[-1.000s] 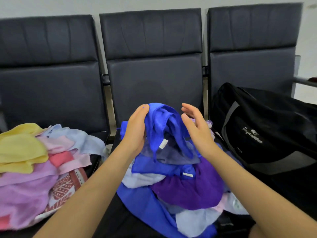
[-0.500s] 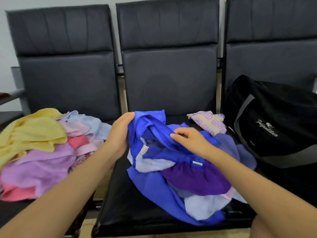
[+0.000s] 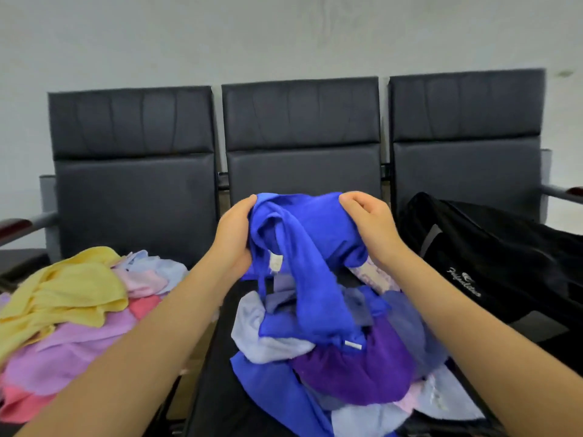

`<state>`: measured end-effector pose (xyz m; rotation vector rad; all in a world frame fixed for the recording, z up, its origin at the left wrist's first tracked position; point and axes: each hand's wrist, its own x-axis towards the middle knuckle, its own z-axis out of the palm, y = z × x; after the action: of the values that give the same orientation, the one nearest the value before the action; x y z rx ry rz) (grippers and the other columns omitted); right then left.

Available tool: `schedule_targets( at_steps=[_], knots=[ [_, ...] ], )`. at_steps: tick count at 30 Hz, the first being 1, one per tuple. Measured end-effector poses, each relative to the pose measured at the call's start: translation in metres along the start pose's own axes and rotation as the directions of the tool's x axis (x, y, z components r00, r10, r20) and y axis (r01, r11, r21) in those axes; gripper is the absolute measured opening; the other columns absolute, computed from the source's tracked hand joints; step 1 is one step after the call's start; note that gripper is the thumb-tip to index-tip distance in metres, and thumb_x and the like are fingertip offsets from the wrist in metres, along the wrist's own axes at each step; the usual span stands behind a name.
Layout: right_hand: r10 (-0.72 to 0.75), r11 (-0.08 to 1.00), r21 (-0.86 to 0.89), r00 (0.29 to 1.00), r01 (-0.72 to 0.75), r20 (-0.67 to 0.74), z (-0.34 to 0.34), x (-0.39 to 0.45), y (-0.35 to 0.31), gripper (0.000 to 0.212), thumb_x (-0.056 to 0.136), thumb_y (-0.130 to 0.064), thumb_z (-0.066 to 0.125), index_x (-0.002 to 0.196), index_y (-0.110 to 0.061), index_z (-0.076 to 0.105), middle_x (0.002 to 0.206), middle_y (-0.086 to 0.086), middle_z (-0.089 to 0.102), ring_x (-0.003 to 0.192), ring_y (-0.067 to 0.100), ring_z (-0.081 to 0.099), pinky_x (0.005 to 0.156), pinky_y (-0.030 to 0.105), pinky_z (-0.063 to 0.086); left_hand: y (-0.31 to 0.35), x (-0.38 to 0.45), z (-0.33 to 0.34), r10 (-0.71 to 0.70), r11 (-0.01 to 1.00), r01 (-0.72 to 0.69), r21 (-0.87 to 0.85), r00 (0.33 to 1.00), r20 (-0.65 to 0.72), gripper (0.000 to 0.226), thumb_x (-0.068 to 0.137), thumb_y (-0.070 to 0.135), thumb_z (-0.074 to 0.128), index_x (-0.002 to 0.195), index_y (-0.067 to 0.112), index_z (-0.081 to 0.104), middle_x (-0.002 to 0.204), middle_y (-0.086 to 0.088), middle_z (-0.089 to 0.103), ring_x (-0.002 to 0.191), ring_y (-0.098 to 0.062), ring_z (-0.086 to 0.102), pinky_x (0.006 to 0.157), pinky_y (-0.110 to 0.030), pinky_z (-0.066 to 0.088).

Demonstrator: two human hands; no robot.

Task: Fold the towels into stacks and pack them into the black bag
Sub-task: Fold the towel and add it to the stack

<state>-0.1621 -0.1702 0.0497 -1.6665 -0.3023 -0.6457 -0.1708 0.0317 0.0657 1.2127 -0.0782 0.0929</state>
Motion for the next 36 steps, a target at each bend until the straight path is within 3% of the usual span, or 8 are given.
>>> schedule_targets(
  at_steps=[5, 11, 13, 17, 22, 26, 31, 36],
  knots=[
    [0.052, 0.975, 0.206, 0.989, -0.080, 0.138, -0.024, 0.013, -0.061, 0.019, 0.095, -0.017, 0.056, 0.082, -0.011, 0.069, 0.087, 0.005, 0.069, 0.085, 0.013, 0.061, 0.079, 0.027, 0.048, 0.024, -0.011, 0.012, 0.048, 0.999, -0.047, -0.009, 0.988, 0.144, 0.016, 0.092, 0.022, 0.053, 0.081, 0.015, 0.063, 0.069, 0.000, 0.062, 0.063, -0.014, 0.059, 0.061, -0.023, 0.049],
    [0.423, 0.874, 0.155, 0.878, -0.460, 0.221, -0.032, 0.001, -0.004, 0.021, 0.087, -0.028, 0.065, 0.085, -0.008, 0.065, 0.088, 0.010, 0.066, 0.084, 0.021, 0.061, 0.077, 0.029, 0.047, -0.035, -0.007, -0.014, -0.297, 0.917, 0.220, 0.333, 0.933, 0.203, 0.024, 0.092, 0.016, 0.052, 0.072, 0.012, 0.065, 0.068, -0.009, 0.064, 0.058, -0.017, 0.059, 0.055, -0.023, 0.048],
    [0.479, 0.877, -0.030, 0.865, -0.480, 0.149, -0.027, -0.016, 0.042, 0.017, 0.085, -0.026, 0.066, 0.081, -0.010, 0.061, 0.086, 0.008, 0.060, 0.085, 0.019, 0.054, 0.075, 0.029, 0.042, -0.078, 0.000, -0.034, -0.370, 0.781, 0.232, 0.580, 0.920, 0.131, 0.022, 0.091, 0.012, 0.050, 0.072, 0.014, 0.060, 0.076, -0.012, 0.060, 0.066, -0.019, 0.055, 0.065, -0.027, 0.043],
    [0.522, 0.780, -0.468, 0.845, -0.416, 0.119, -0.023, -0.059, 0.120, 0.024, 0.089, -0.014, 0.054, 0.066, -0.011, 0.050, 0.071, 0.005, 0.047, 0.069, 0.014, 0.042, 0.058, 0.026, 0.031, -0.146, 0.010, -0.065, -0.298, 0.276, 0.013, 0.961, 0.952, 0.073, 0.024, 0.094, 0.021, 0.048, 0.071, 0.015, 0.052, 0.070, -0.004, 0.053, 0.070, -0.019, 0.049, 0.063, -0.028, 0.037],
    [0.491, 0.746, -0.573, 0.862, -0.339, 0.129, -0.020, -0.070, 0.140, 0.023, 0.092, -0.014, 0.054, 0.073, -0.003, 0.060, 0.070, 0.005, 0.053, 0.068, 0.015, 0.044, 0.062, 0.030, 0.035, -0.165, 0.000, -0.050, -0.119, 0.195, -0.171, 0.966, 0.973, 0.197, 0.057, 0.088, 0.052, 0.056, 0.134, 0.020, 0.047, 0.132, -0.006, 0.049, 0.123, -0.024, 0.048, 0.100, -0.032, 0.039],
    [0.509, 0.803, -0.442, 0.845, -0.399, 0.161, -0.017, -0.067, 0.139, 0.022, 0.092, -0.017, 0.056, 0.089, 0.003, 0.065, 0.075, 0.002, 0.055, 0.072, 0.012, 0.047, 0.067, 0.028, 0.039, -0.175, 0.001, -0.044, -0.042, 0.013, -0.346, 0.938, 0.937, 0.347, 0.048, 0.090, 0.049, 0.054, 0.132, 0.026, 0.050, 0.132, 0.000, 0.052, 0.123, -0.020, 0.048, 0.096, -0.035, 0.044],
    [0.510, 0.831, -0.388, 0.824, -0.398, 0.247, -0.029, -0.063, 0.138, 0.010, 0.088, -0.016, 0.064, 0.090, -0.007, 0.068, 0.089, 0.002, 0.065, 0.083, 0.014, 0.059, 0.081, 0.032, 0.049, -0.165, 0.021, -0.055, 0.083, 0.105, -0.335, 0.937, 0.941, 0.327, 0.016, 0.092, 0.022, 0.053, 0.089, 0.016, 0.067, 0.085, -0.004, 0.067, 0.085, -0.024, 0.060, 0.073, -0.034, 0.044],
    [0.678, 0.723, -0.457, 0.659, -0.518, 0.326, -0.053, -0.062, 0.136, 0.023, 0.085, -0.026, 0.070, 0.080, -0.005, 0.063, 0.078, 0.007, 0.062, 0.073, 0.017, 0.057, 0.068, 0.030, 0.045, -0.132, 0.040, -0.072, 0.139, 0.402, -0.277, 0.873, 0.961, 0.240, 0.025, 0.093, 0.024, 0.059, 0.068, 0.020, 0.063, 0.061, 0.006, 0.055, 0.063, -0.012, 0.050, 0.062, -0.025, 0.038]
  ],
)
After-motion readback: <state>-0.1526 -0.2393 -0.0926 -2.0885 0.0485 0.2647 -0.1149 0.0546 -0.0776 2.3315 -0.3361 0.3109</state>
